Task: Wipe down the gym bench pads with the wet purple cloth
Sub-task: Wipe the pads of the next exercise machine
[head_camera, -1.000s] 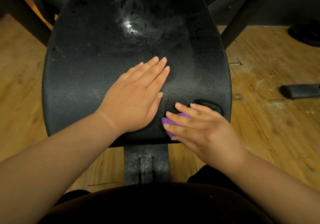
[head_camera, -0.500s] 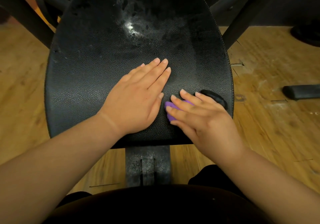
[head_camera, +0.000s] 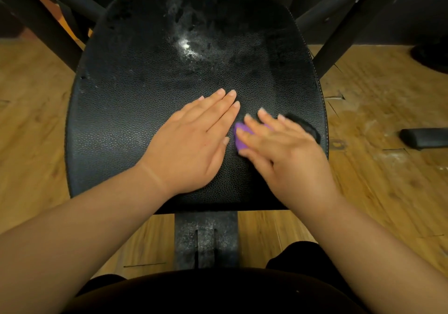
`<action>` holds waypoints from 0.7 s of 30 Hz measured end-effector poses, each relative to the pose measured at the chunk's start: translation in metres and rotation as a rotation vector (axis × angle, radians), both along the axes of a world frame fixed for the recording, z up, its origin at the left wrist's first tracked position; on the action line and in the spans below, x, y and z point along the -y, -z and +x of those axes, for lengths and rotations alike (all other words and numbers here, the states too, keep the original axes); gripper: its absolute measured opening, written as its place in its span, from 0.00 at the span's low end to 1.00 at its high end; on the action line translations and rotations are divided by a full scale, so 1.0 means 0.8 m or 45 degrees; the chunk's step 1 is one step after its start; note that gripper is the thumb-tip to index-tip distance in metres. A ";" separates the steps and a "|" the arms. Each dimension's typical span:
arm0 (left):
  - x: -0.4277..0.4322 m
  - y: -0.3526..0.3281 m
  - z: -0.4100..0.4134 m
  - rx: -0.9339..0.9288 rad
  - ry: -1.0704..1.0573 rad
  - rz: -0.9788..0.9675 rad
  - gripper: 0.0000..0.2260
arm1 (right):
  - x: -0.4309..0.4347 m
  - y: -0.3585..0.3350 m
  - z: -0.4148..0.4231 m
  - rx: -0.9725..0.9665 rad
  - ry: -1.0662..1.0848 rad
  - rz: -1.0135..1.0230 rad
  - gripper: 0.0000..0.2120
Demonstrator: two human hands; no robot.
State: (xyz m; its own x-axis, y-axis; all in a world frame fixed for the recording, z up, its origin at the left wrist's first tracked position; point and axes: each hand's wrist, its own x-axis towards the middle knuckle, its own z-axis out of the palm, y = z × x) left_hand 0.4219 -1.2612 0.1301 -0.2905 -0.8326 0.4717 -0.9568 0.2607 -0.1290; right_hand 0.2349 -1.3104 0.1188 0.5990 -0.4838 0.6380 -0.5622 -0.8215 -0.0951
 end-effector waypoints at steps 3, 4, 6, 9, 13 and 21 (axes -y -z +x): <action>0.000 -0.001 0.000 -0.005 -0.007 0.014 0.25 | 0.015 -0.011 0.013 0.057 0.078 0.058 0.16; 0.000 -0.001 0.000 -0.006 -0.003 0.017 0.24 | 0.012 -0.009 0.010 0.051 0.067 0.054 0.16; 0.001 -0.001 0.000 -0.006 0.002 0.014 0.24 | -0.004 0.004 -0.001 0.006 0.003 0.011 0.15; 0.000 -0.001 0.000 -0.001 0.001 0.012 0.24 | -0.019 0.013 -0.014 -0.012 -0.092 -0.003 0.14; 0.000 -0.001 -0.001 -0.011 0.003 0.008 0.24 | 0.013 -0.009 0.008 0.031 0.027 -0.016 0.15; 0.001 0.000 0.001 -0.016 0.005 0.010 0.25 | -0.016 0.009 -0.005 0.033 0.025 0.040 0.14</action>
